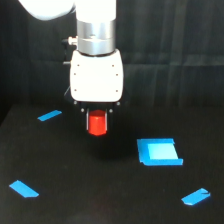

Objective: Pick up the red object from the table

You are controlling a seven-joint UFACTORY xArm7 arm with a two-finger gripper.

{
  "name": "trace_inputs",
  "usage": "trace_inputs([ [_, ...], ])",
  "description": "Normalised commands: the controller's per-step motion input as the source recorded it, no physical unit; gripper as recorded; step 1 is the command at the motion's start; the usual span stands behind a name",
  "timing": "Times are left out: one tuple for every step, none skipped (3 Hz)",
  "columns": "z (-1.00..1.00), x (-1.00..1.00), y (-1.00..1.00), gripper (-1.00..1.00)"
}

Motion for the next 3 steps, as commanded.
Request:
trace_inputs([
  [0.49,0.07,-0.03,-0.96],
  [0.4,0.09,-0.07,-0.97],
  [0.27,0.1,0.03,-0.97],
])
